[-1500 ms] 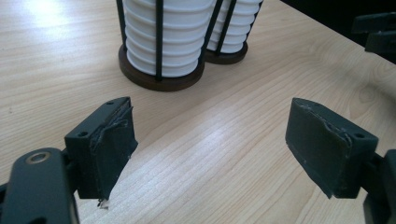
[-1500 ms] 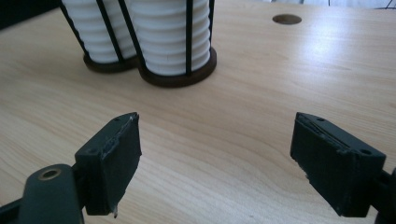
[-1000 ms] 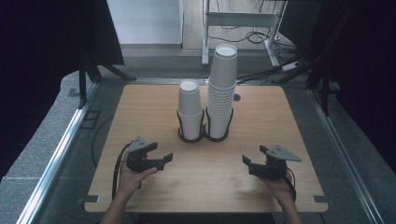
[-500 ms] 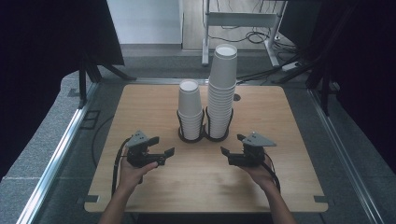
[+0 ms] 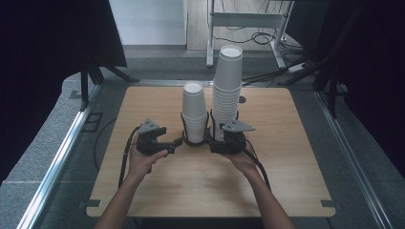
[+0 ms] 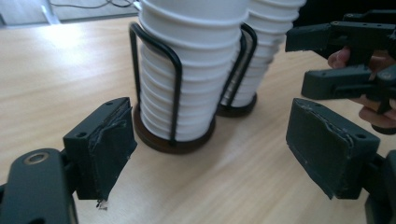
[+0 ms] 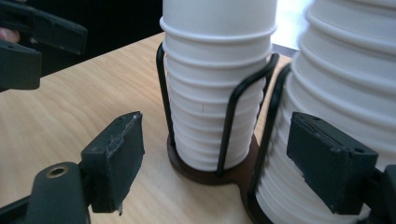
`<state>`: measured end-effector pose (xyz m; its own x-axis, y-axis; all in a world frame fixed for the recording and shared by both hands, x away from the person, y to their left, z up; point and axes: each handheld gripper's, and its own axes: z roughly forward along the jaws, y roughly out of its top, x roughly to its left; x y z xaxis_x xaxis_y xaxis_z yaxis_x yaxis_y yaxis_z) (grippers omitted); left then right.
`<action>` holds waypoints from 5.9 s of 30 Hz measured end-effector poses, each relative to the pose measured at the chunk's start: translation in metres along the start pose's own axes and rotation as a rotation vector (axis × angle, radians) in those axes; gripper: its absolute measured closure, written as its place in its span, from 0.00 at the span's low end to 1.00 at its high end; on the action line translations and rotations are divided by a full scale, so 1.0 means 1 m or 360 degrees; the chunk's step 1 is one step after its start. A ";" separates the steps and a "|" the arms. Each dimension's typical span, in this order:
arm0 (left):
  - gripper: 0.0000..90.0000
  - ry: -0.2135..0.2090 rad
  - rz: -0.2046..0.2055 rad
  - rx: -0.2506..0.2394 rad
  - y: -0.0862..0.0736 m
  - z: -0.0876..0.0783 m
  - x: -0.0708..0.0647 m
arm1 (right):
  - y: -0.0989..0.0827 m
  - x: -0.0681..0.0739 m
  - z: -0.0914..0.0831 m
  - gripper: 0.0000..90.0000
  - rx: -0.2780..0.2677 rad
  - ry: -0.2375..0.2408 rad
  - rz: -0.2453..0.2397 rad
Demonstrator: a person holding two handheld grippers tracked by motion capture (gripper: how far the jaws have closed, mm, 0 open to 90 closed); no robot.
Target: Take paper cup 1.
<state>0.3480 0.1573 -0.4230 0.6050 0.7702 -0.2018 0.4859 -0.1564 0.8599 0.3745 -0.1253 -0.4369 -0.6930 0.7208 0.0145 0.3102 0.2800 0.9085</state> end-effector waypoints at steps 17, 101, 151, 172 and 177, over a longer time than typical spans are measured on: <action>0.16 0.0011 0.0072 -0.0044 0.055 0.022 0.010 | 0.022 0.012 0.039 0.18 -0.0025 -0.0081 -0.0023; 0.15 -0.0014 0.0117 -0.0226 0.106 0.070 0.007 | 0.027 0.019 0.054 0.26 -0.0026 -0.0292 -0.0091; 0.15 -0.0220 0.0290 -0.0414 0.076 -0.028 -0.027 | 0.003 0.024 -0.008 0.26 -0.0129 -0.0146 -0.0086; 0.15 -0.0307 0.0274 -0.0254 0.005 -0.006 -0.061 | -0.041 0.011 -0.056 0.26 -0.0159 -0.0132 -0.0041; 0.15 -0.0311 0.0271 -0.0244 -0.004 -0.004 -0.062 | -0.046 0.004 -0.060 0.26 -0.0147 -0.0143 -0.0023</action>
<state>0.3061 0.1130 -0.4120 0.7867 0.6051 -0.1222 0.2752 -0.1666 0.9468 0.3182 -0.1737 -0.4540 -0.6346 0.7721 -0.0324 0.2367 0.2342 0.9430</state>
